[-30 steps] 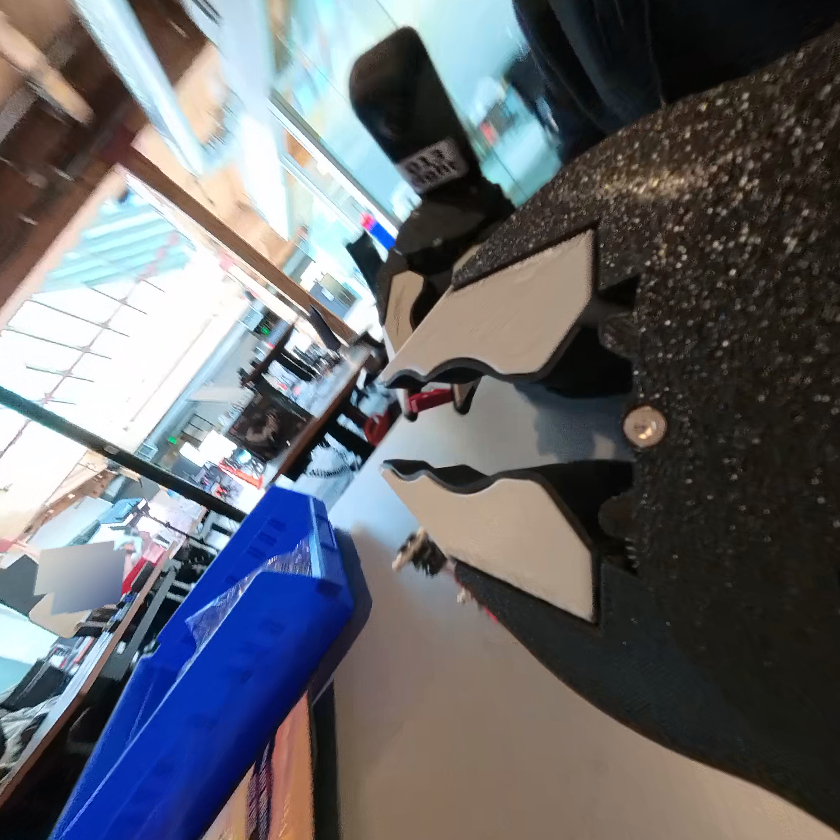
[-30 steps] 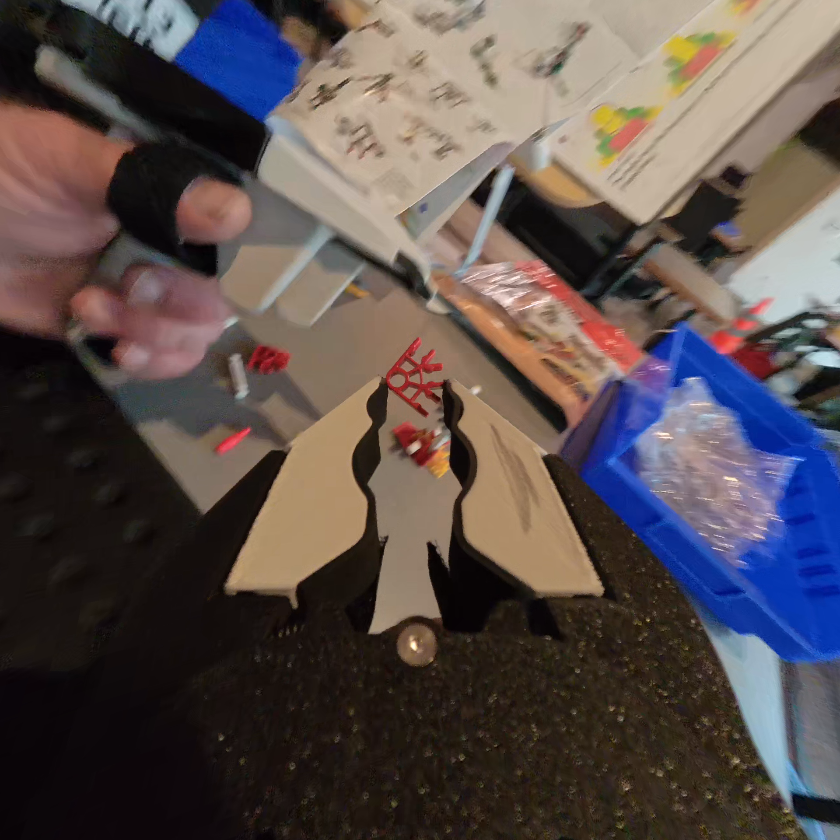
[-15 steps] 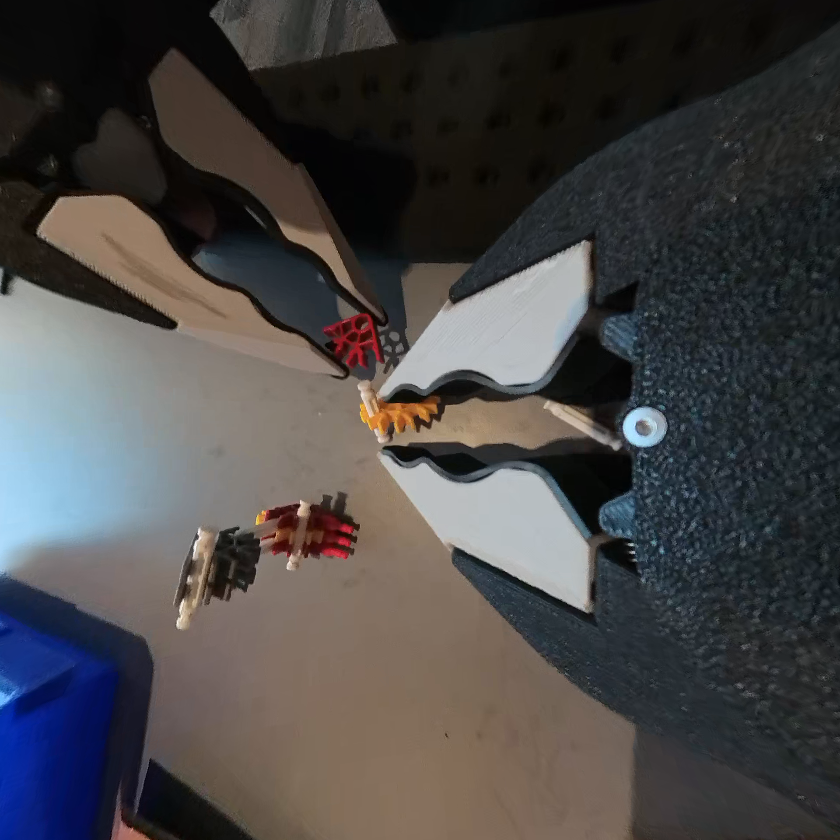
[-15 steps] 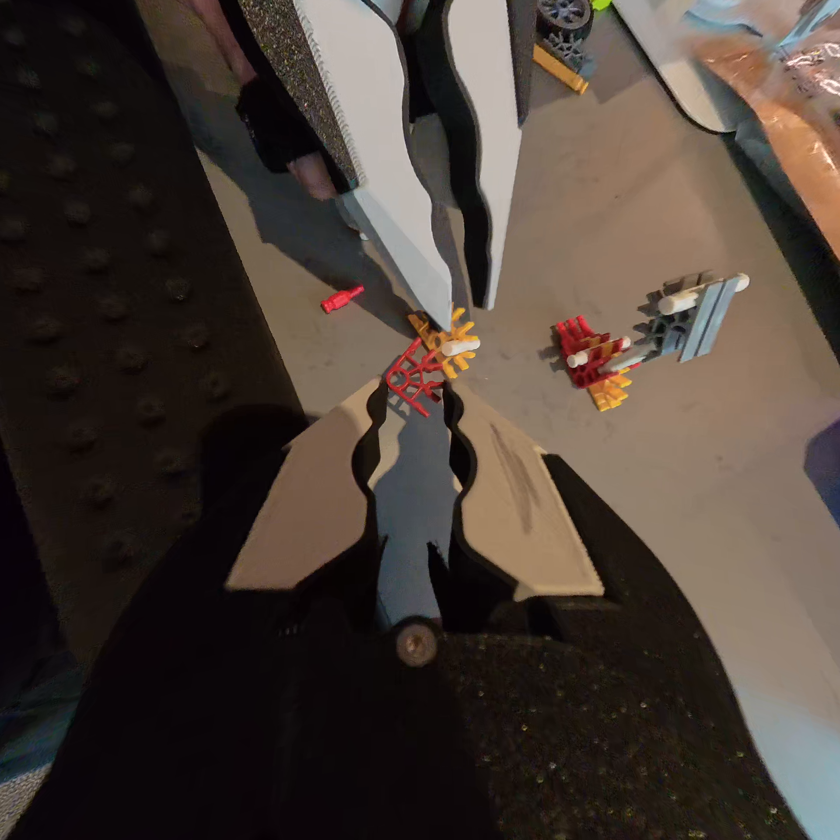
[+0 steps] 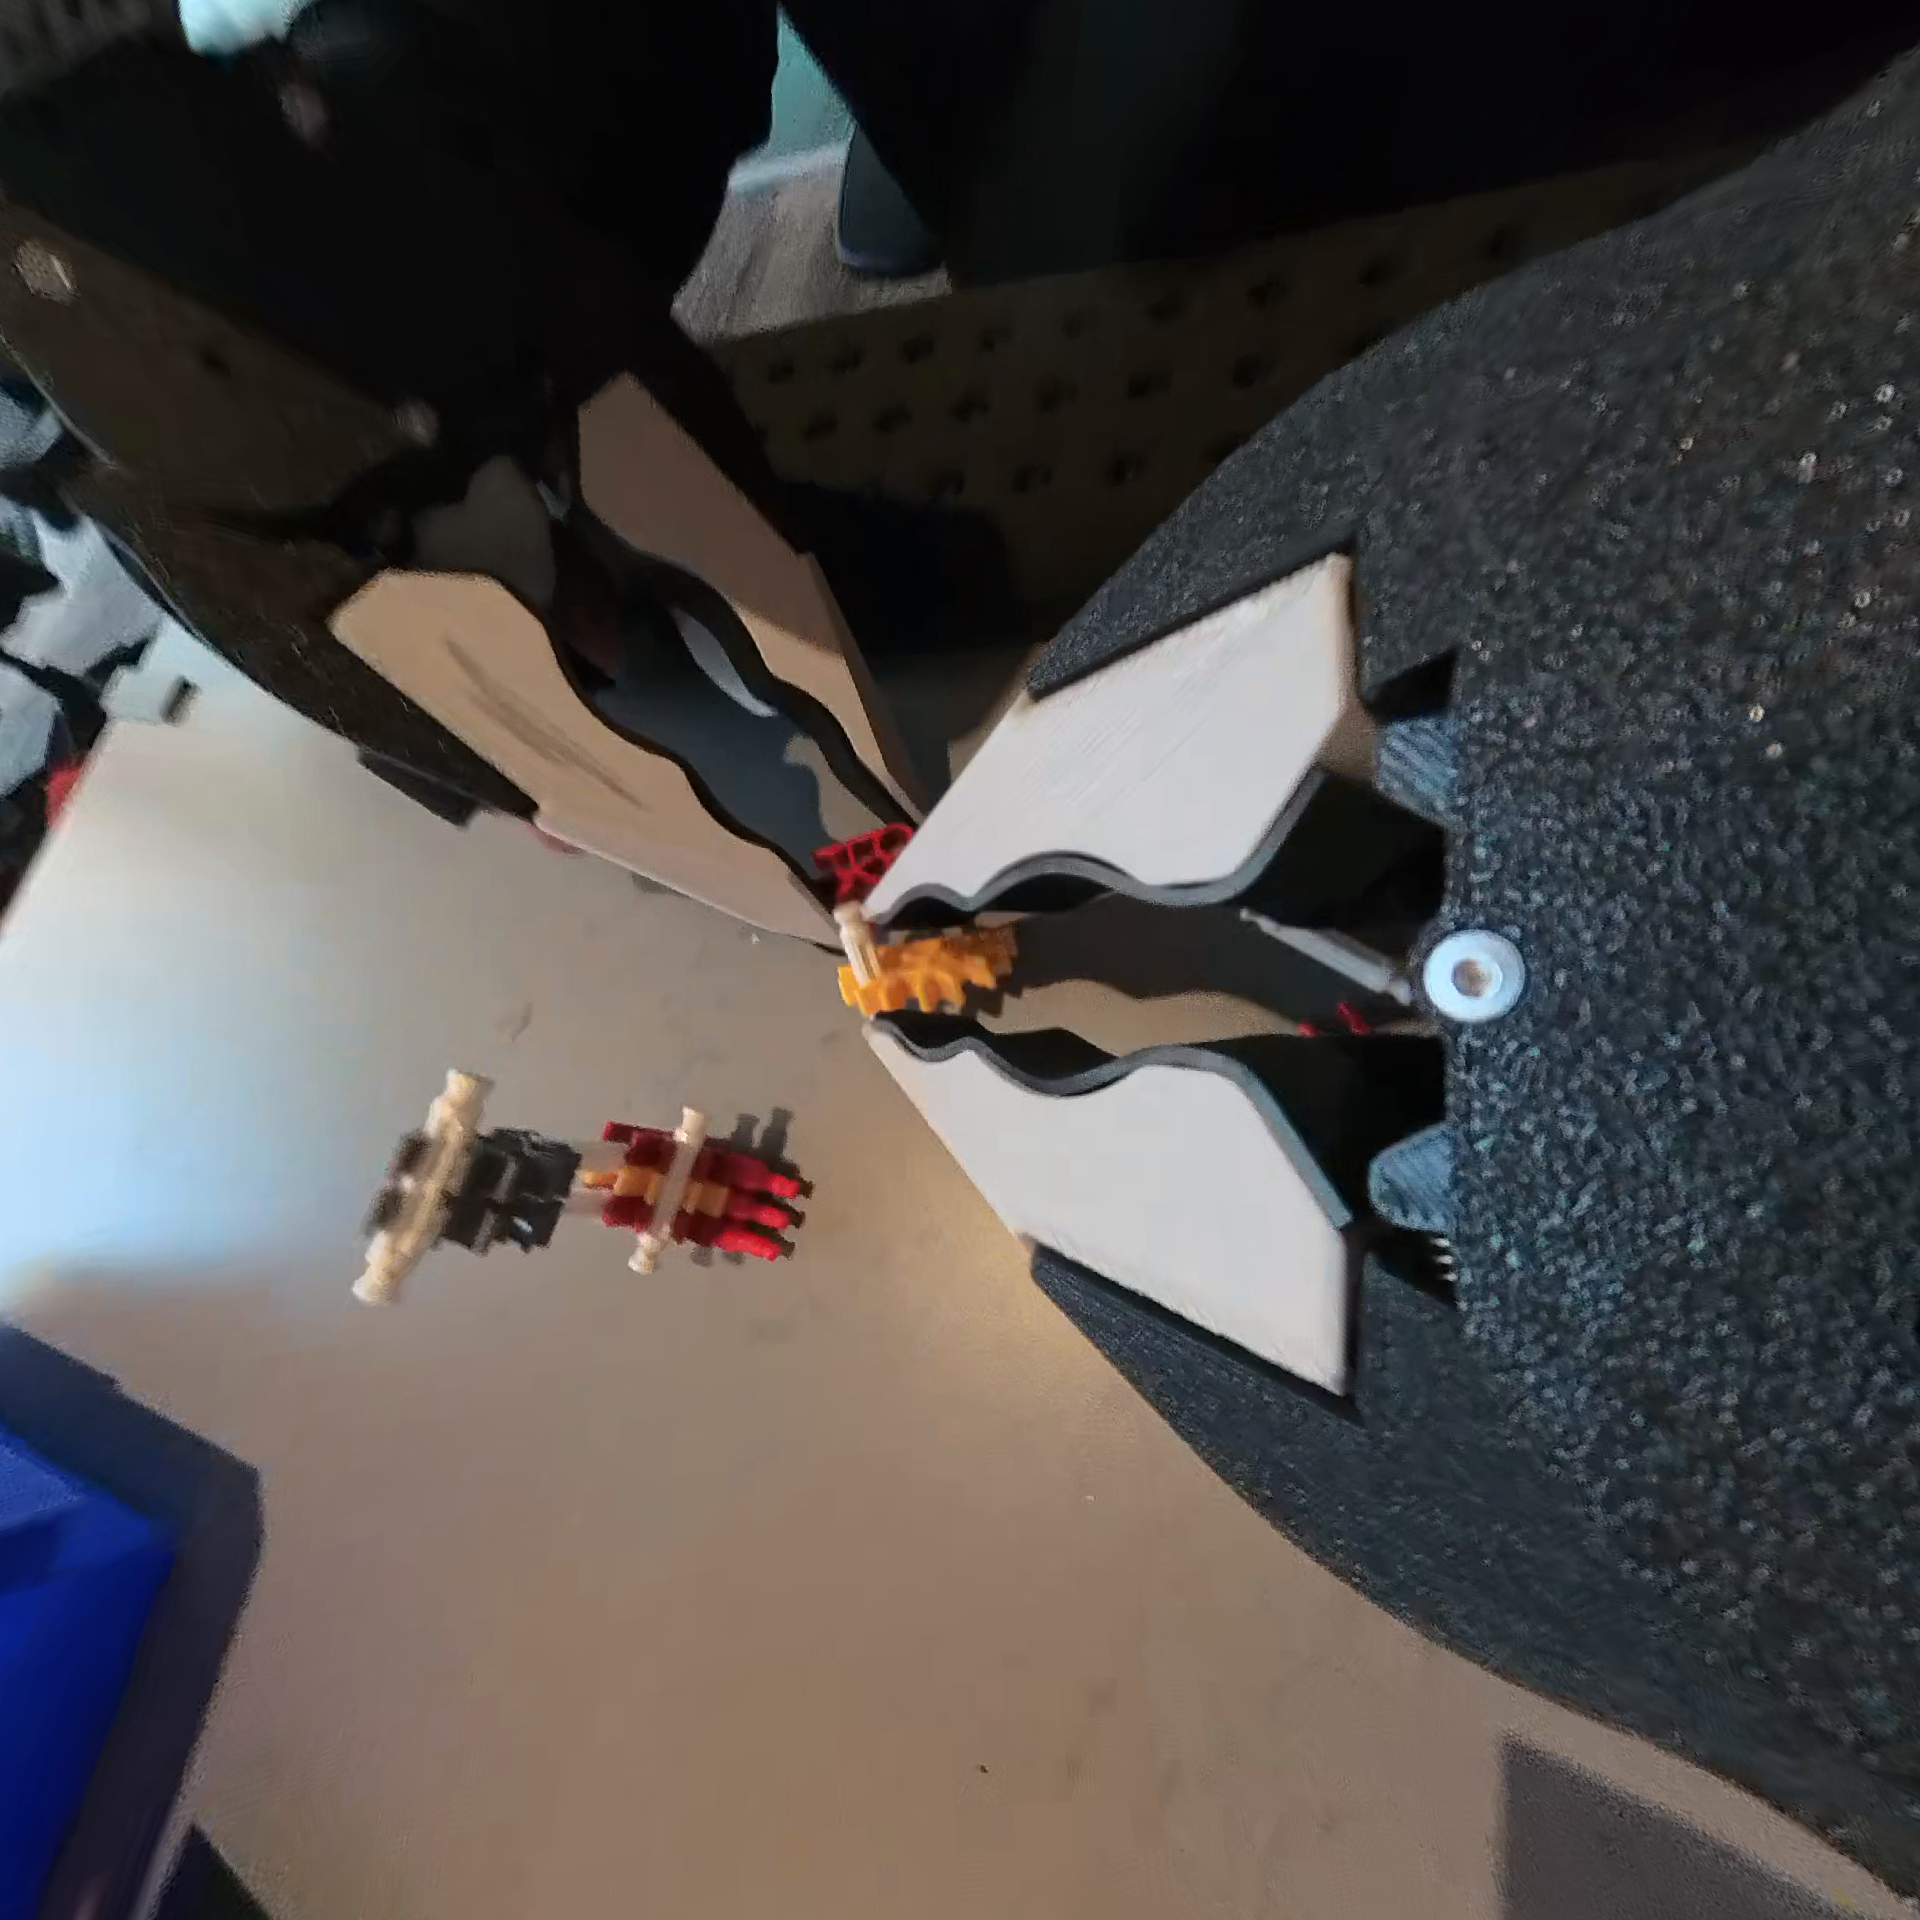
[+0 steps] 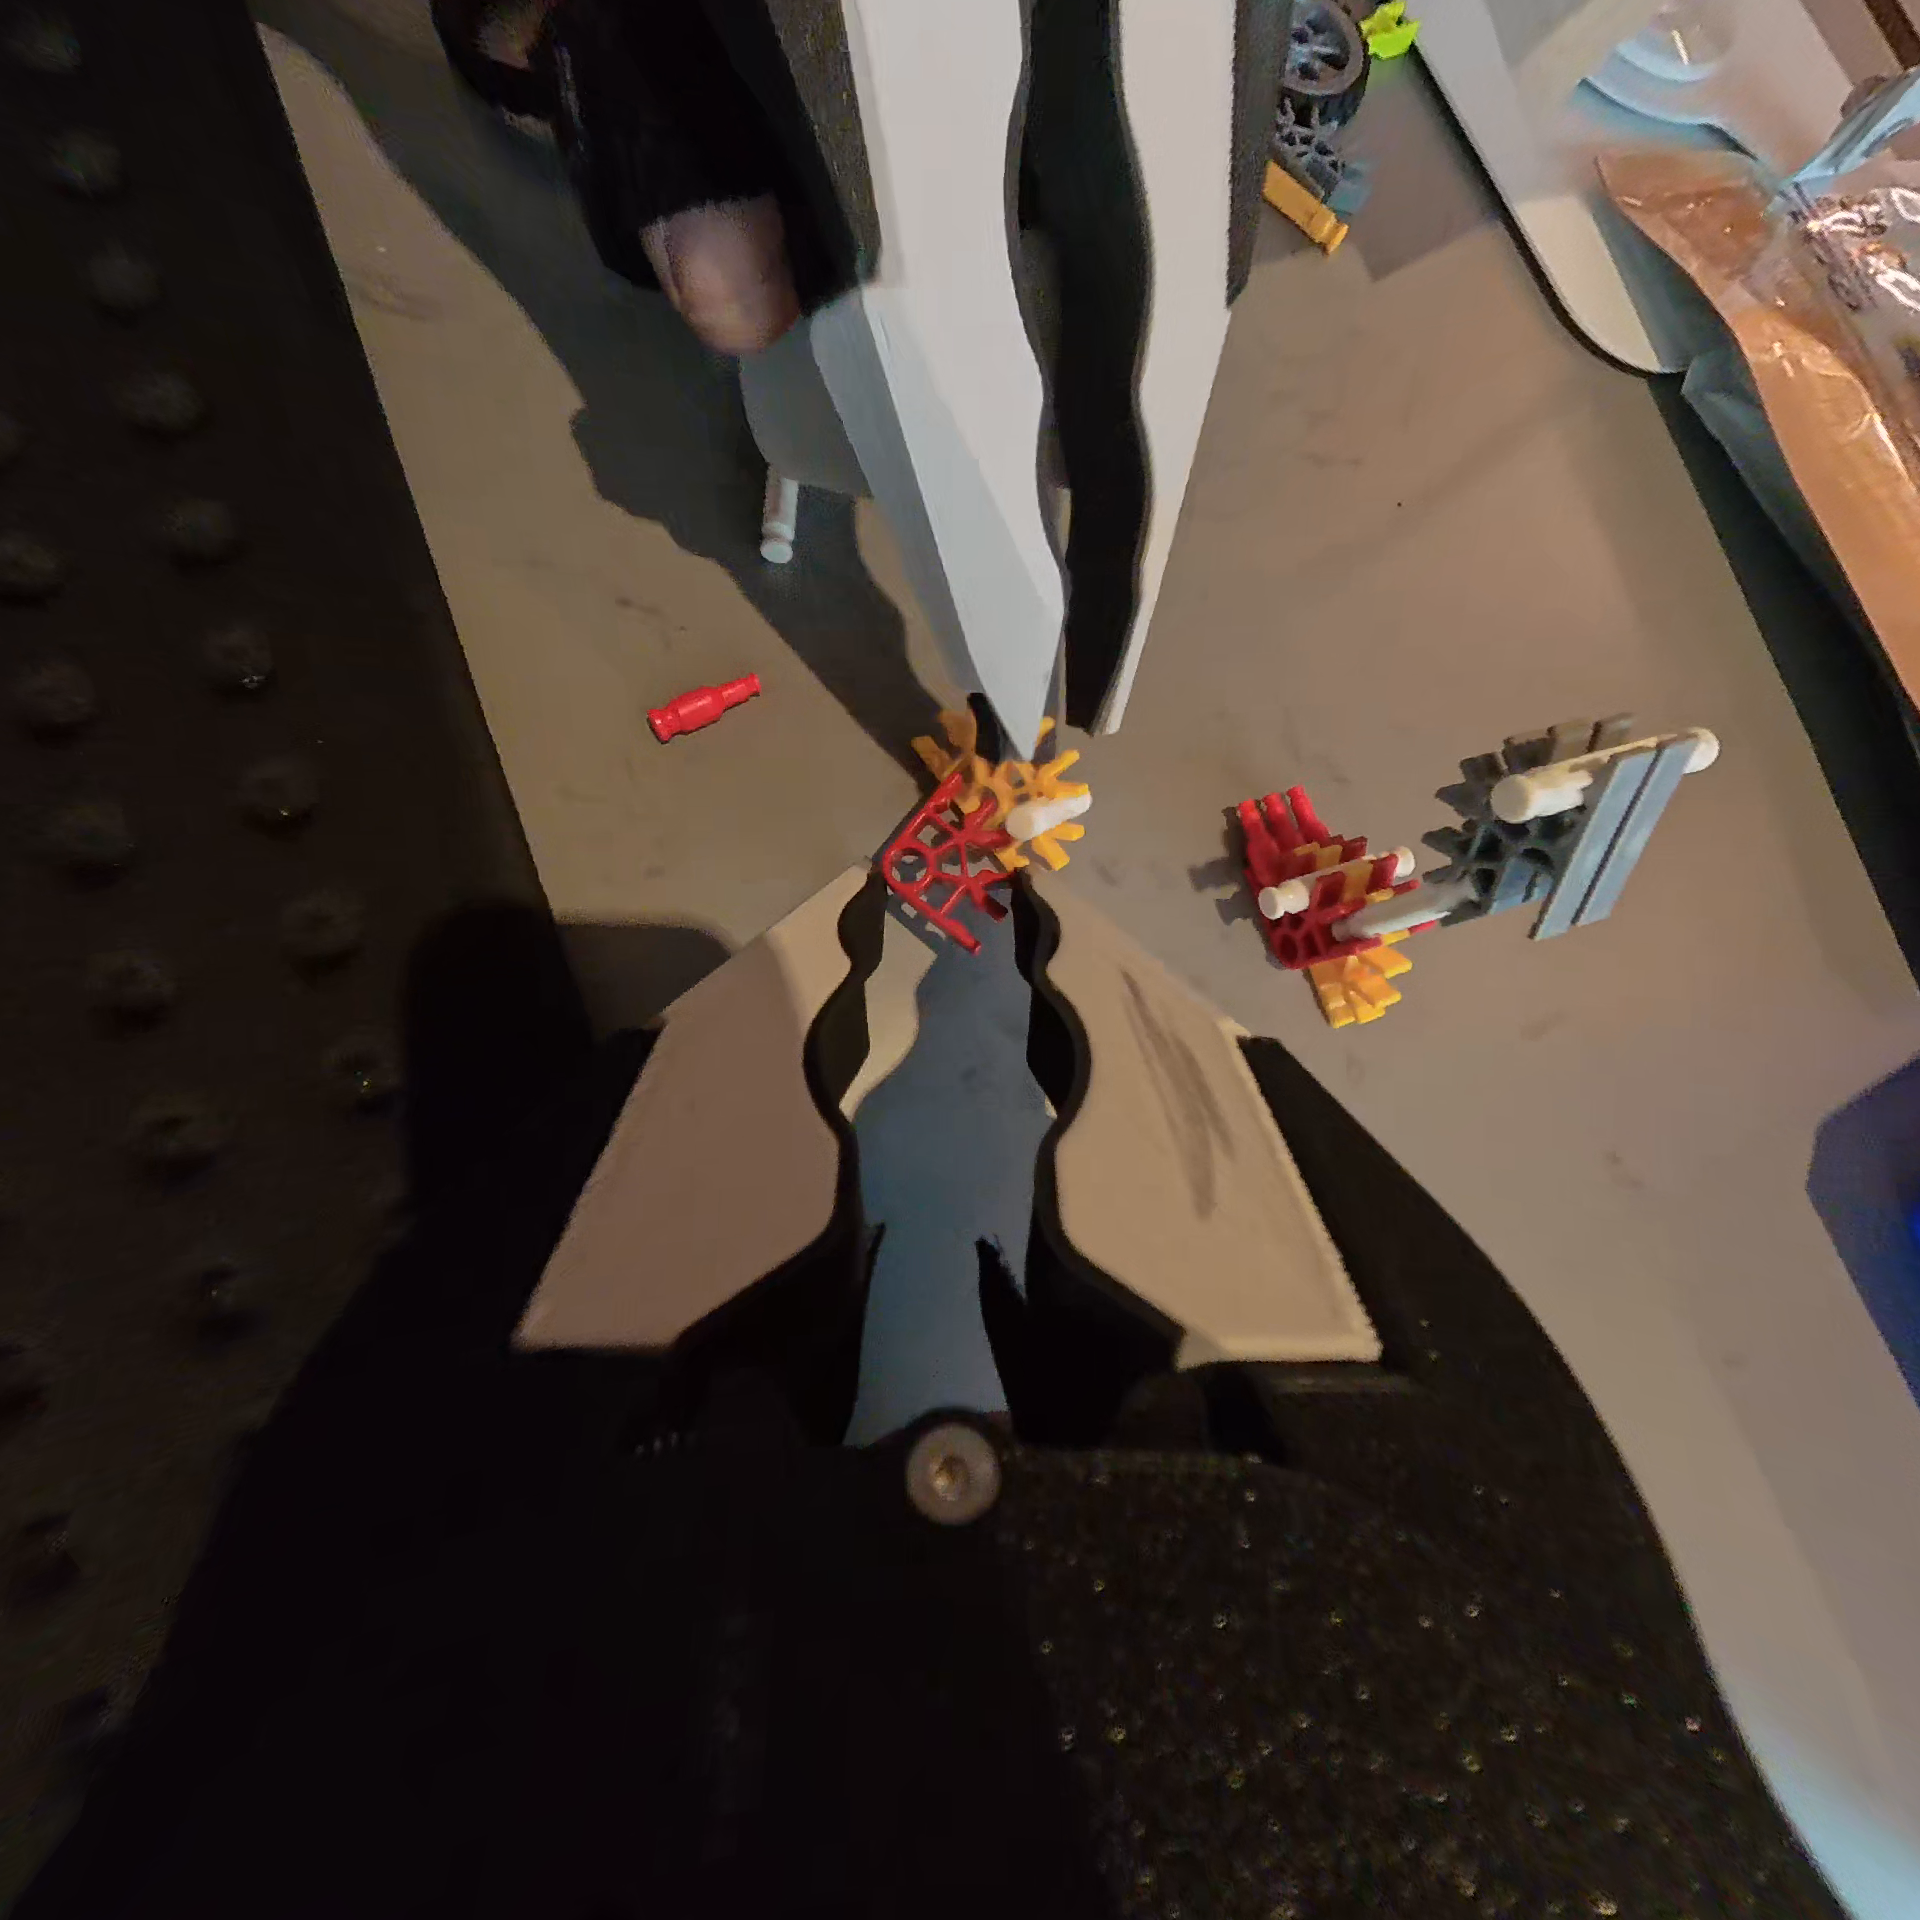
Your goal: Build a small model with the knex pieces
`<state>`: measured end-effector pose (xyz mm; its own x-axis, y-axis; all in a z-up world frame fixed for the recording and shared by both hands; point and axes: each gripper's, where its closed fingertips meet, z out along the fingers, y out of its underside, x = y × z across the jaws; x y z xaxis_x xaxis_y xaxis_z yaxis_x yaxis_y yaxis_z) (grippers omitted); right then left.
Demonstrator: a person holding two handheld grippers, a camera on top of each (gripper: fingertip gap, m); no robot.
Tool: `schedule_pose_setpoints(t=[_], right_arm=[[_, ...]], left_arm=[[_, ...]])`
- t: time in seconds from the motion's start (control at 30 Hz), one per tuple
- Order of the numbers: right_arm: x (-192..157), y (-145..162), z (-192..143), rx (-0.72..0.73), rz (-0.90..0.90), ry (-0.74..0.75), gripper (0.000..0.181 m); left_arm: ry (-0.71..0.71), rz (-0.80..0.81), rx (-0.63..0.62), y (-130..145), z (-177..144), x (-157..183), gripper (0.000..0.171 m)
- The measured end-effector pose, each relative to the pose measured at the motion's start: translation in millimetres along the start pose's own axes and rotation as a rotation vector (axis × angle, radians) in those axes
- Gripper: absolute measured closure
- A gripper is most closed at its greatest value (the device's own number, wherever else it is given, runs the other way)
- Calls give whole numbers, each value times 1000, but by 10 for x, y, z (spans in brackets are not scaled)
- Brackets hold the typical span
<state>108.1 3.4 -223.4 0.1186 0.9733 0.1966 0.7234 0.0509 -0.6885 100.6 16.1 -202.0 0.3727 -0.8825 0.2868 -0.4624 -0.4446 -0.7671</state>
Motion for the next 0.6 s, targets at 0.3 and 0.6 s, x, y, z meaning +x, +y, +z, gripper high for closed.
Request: schedule_pose_setpoints(t=[0.3, 0.6], right_arm=[[-18, -38, 39, 26, -4, -25, 157], [35, -85, 89, 38, -16, -3, 157]], left_arm=[[-90, 382, -58, 51, -87, 66, 134], [-124, 458, -118, 186, 12, -5, 131]])
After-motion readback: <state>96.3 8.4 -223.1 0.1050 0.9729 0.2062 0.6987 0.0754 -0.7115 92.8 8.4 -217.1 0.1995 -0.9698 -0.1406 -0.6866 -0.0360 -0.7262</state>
